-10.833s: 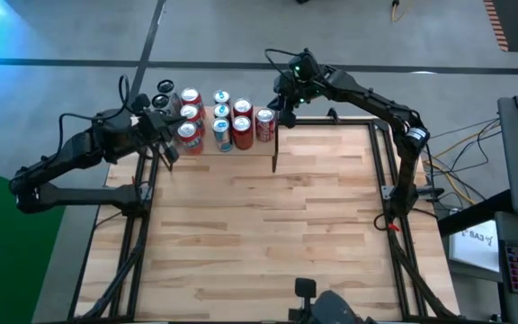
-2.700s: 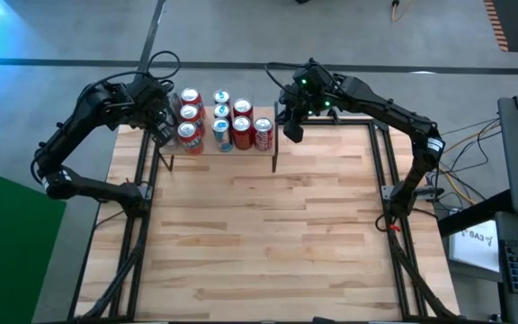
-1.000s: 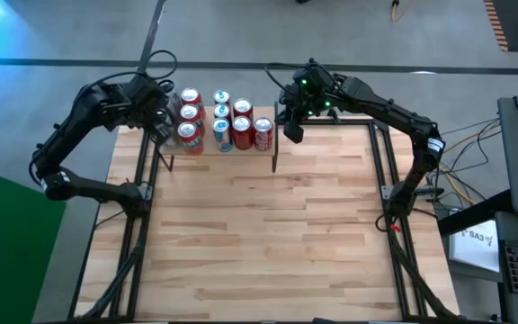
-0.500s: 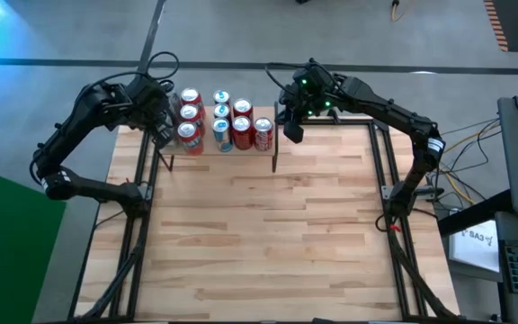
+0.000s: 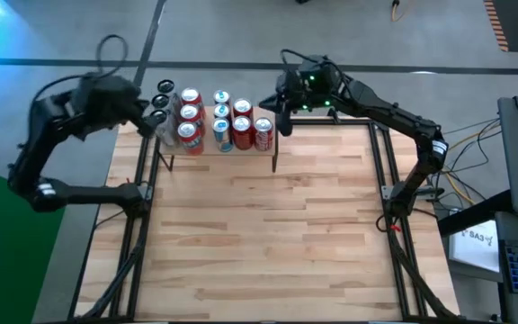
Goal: Place canned beverage on shelf
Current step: Adjust the white pink soda can on the shelf
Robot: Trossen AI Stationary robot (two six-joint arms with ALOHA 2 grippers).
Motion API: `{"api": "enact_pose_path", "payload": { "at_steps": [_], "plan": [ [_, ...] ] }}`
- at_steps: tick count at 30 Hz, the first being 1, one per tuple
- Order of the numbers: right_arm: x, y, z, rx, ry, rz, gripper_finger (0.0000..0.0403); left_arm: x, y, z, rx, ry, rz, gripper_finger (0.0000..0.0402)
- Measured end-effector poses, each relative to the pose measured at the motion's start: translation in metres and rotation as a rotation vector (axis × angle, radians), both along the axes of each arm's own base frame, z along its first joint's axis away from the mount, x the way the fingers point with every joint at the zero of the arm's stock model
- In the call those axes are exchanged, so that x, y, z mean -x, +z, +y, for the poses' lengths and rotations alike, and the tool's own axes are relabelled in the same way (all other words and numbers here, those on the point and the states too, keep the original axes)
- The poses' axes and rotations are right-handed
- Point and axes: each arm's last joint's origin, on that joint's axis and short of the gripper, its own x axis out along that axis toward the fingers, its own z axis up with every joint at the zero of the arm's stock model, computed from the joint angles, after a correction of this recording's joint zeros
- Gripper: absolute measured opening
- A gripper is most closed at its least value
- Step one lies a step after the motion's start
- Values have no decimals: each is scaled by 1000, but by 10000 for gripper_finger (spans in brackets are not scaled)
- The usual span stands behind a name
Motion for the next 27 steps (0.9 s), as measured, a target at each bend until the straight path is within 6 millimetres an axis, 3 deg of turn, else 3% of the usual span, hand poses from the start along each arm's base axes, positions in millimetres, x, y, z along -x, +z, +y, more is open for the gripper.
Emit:
{"api": "enact_pose_path", "payload": {
  "at_steps": [4,8,18,27],
  "plan": [
    [-11,6,3,48,21,-96,9,17,-4,-14,9,21,-50,0],
    [-13,9,2,84,25,-137,9,24,-16,-16,47,129,11,0],
    [-13,8,3,97,34,-122,9,-3,-56,5,161,236,236,0],
    [-13,5,4,78,35,-90,9,-4,-57,6,144,242,205,0]
  ]
}}
